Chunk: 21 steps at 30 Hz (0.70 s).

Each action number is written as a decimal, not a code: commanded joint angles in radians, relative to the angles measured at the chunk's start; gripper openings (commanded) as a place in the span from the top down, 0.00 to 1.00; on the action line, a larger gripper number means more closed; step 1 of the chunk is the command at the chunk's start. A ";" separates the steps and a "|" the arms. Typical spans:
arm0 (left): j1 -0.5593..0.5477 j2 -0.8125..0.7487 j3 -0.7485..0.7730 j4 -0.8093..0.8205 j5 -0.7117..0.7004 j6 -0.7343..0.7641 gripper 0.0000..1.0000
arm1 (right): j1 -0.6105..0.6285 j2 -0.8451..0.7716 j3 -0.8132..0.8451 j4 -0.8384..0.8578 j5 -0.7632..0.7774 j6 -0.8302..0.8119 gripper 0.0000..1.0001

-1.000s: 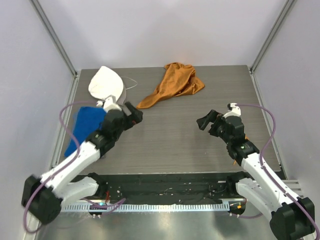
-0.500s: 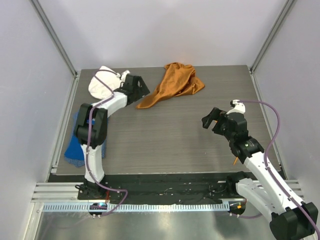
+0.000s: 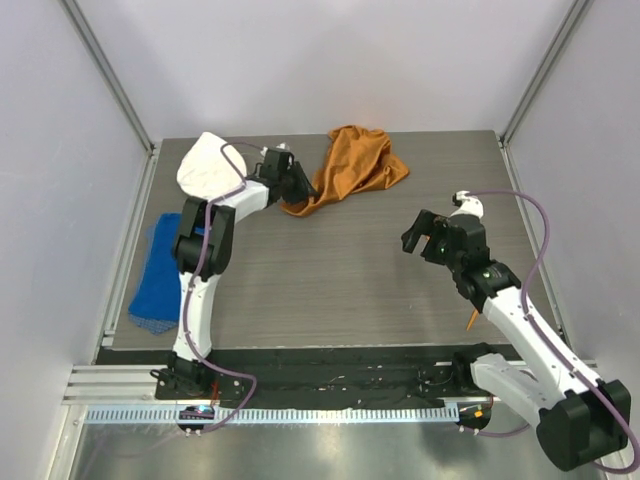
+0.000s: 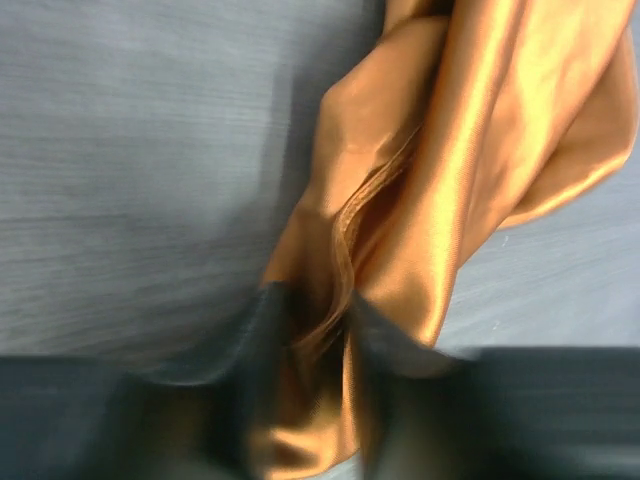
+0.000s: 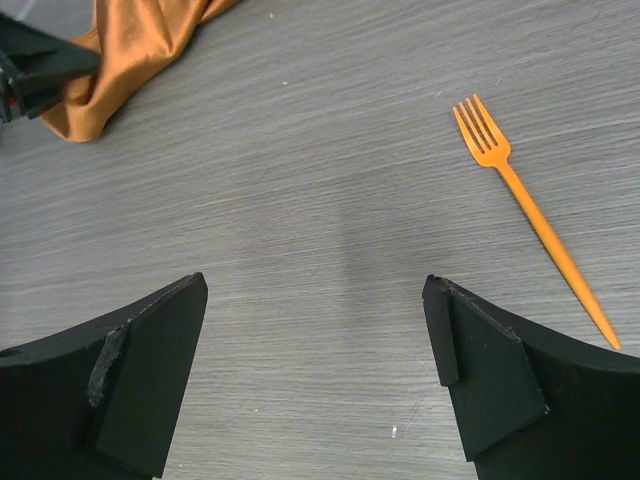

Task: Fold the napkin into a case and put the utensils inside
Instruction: Move the crumpled napkin to the center of the board.

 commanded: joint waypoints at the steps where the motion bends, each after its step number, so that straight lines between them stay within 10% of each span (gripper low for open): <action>1: -0.002 -0.076 -0.130 0.039 0.096 -0.043 0.83 | -0.004 0.072 0.070 0.054 -0.014 -0.030 0.00; 12: -0.195 -0.677 -0.755 0.096 0.080 -0.163 0.99 | -0.003 0.372 0.140 0.153 -0.287 -0.106 0.00; 21: -0.328 -0.910 -0.747 -0.241 -0.149 -0.141 0.19 | 0.017 0.468 0.140 0.239 -0.383 -0.062 0.02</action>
